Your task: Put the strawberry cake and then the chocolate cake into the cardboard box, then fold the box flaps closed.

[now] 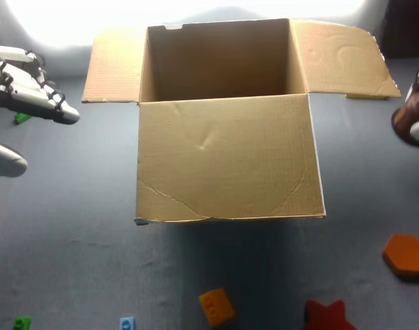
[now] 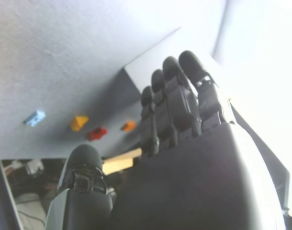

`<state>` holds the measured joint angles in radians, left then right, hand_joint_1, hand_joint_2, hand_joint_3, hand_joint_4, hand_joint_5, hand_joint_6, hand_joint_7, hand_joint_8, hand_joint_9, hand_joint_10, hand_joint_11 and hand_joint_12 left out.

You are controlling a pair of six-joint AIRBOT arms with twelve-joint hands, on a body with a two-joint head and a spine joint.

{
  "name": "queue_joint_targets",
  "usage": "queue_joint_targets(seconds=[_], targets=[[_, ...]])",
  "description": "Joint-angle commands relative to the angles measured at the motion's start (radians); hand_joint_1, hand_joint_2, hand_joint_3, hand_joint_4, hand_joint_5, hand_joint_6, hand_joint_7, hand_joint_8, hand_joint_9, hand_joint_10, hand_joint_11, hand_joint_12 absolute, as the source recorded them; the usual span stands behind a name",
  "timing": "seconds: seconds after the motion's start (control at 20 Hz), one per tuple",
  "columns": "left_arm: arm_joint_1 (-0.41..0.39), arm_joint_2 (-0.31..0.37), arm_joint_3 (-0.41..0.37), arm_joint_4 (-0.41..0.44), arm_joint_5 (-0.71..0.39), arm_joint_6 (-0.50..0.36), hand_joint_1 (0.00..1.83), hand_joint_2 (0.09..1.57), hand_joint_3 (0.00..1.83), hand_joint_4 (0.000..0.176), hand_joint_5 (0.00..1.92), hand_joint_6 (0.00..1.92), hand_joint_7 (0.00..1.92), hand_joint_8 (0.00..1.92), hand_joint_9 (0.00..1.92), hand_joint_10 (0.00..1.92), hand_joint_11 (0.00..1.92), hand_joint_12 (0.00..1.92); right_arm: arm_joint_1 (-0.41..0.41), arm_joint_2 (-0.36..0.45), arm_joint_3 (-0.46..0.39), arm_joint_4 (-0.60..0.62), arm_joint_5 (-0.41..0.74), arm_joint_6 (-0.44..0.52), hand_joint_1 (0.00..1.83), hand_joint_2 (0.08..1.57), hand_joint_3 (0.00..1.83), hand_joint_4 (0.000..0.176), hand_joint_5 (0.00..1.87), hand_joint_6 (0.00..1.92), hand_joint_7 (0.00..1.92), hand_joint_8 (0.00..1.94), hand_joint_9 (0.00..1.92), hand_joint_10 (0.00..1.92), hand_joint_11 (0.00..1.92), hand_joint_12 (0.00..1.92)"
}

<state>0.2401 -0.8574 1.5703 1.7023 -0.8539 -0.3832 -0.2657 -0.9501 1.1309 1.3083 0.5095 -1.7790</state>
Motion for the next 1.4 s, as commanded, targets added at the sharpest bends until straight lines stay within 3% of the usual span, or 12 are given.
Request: queue_joint_targets(seconds=[0.0, 0.1, 0.15, 0.3, 0.45, 0.5, 0.55, 0.8, 0.9, 1.15, 1.25, 1.35], targets=[[-0.001, 0.010, 0.007, -0.074, 0.011, 0.009, 0.00, 1.26, 0.00, 0.000, 0.26, 0.00, 0.35, 0.00, 0.37, 0.00, 0.00, 1.08, 0.028, 0.026, 0.003, -0.052, 0.076, 0.008, 1.26, 1.13, 0.00, 0.000, 0.90, 1.00, 1.04, 1.06, 0.79, 1.37, 0.30, 1.92], [0.024, 0.008, 0.004, -0.104, 0.018, 0.027, 0.00, 1.26, 0.00, 0.000, 0.26, 0.00, 0.35, 0.00, 0.37, 0.00, 0.00, 1.07, 0.057, 0.048, 0.001, -0.163, 0.076, 0.080, 1.37, 1.13, 0.00, 0.000, 0.88, 1.00, 1.06, 0.97, 0.81, 1.41, 0.34, 1.90], [0.044, 0.005, 0.004, -0.123, 0.019, 0.037, 0.00, 1.25, 0.00, 0.000, 0.25, 0.00, 0.35, 0.00, 0.36, 0.00, 0.00, 1.07, 0.070, 0.059, -0.001, -0.210, 0.076, 0.114, 1.26, 1.14, 0.01, 0.000, 0.86, 1.07, 1.03, 1.06, 0.81, 1.28, 0.37, 1.85], [0.066, 0.001, 0.004, -0.128, 0.021, 0.043, 0.00, 1.25, 0.00, 0.000, 0.25, 0.00, 0.33, 0.00, 0.33, 0.00, 0.00, 1.02, 0.097, 0.072, -0.003, -0.370, 0.146, 0.195, 1.37, 1.13, 0.00, 0.000, 0.88, 1.00, 1.06, 0.92, 0.84, 1.37, 0.37, 1.85], [0.074, -0.001, 0.002, -0.145, 0.024, 0.056, 0.00, 1.26, 0.00, 0.000, 0.25, 0.00, 0.32, 0.00, 0.32, 0.00, 0.00, 0.97, 0.092, 0.085, -0.022, -0.592, 0.271, 0.312, 1.37, 1.13, 0.00, 0.000, 0.90, 0.96, 1.05, 0.97, 0.82, 1.39, 0.38, 1.86], [0.074, -0.002, 0.001, -0.148, 0.026, 0.059, 0.00, 1.26, 0.00, 0.000, 0.26, 0.01, 0.32, 0.00, 0.31, 0.00, 0.00, 0.94, 0.092, 0.088, -0.030, -0.646, 0.295, 0.354, 1.26, 1.13, 0.00, 0.000, 0.91, 0.98, 1.03, 1.06, 0.81, 1.28, 0.34, 1.89], [0.074, -0.004, 0.001, -0.151, 0.029, 0.062, 0.00, 1.26, 0.00, 0.000, 0.27, 0.01, 0.32, 0.00, 0.31, 0.00, 0.00, 0.94, 0.094, 0.088, -0.038, -0.683, 0.322, 0.389, 1.36, 1.12, 0.00, 0.000, 0.92, 0.93, 1.04, 0.99, 0.83, 1.39, 0.32, 1.91], [0.079, -0.013, 0.001, -0.164, 0.036, 0.077, 0.00, 1.27, 0.00, 0.002, 0.26, 0.00, 0.30, 0.00, 0.31, 0.00, 0.00, 0.96, 0.134, 0.053, -0.046, -0.849, 0.357, 0.568, 1.36, 1.14, 0.00, 0.000, 0.84, 1.08, 1.03, 1.00, 0.81, 1.42, 0.30, 1.91], [0.079, -0.017, 0.001, -0.168, 0.039, 0.080, 0.00, 1.27, 0.00, 0.000, 0.27, 0.00, 0.32, 0.00, 0.34, 0.01, 0.00, 1.01, 0.155, 0.020, -0.046, -0.904, 0.367, 0.578, 1.24, 1.16, 0.01, 0.000, 0.80, 1.15, 0.98, 1.14, 0.74, 1.40, 0.24, 1.92], [0.087, -0.025, -0.005, -0.168, 0.048, 0.080, 0.00, 1.27, 0.00, 0.000, 0.25, 0.00, 0.31, 0.00, 0.34, 0.00, 0.00, 1.02, 0.167, -0.068, -0.035, -1.041, 0.378, 0.589, 1.22, 1.16, 0.00, 0.000, 0.83, 1.11, 0.98, 1.17, 0.76, 1.38, 0.30, 1.92], [0.093, -0.025, -0.007, -0.168, 0.060, 0.080, 0.00, 1.26, 0.00, 0.020, 0.24, 0.00, 0.32, 0.00, 0.34, 0.01, 0.00, 1.07, 0.151, -0.106, -0.016, -1.084, 0.398, 0.596, 1.36, 1.17, 0.00, 0.000, 0.82, 1.05, 0.96, 1.15, 0.75, 1.54, 0.37, 1.92], [0.103, -0.027, -0.009, -0.168, 0.073, 0.081, 0.00, 1.26, 0.00, 0.020, 0.25, 0.01, 0.32, 0.01, 0.36, 0.01, 0.00, 1.07, 0.140, -0.141, 0.007, -1.114, 0.417, 0.621, 1.25, 1.16, 0.00, 0.000, 0.85, 1.04, 0.95, 1.25, 0.73, 1.54, 0.37, 1.92]])
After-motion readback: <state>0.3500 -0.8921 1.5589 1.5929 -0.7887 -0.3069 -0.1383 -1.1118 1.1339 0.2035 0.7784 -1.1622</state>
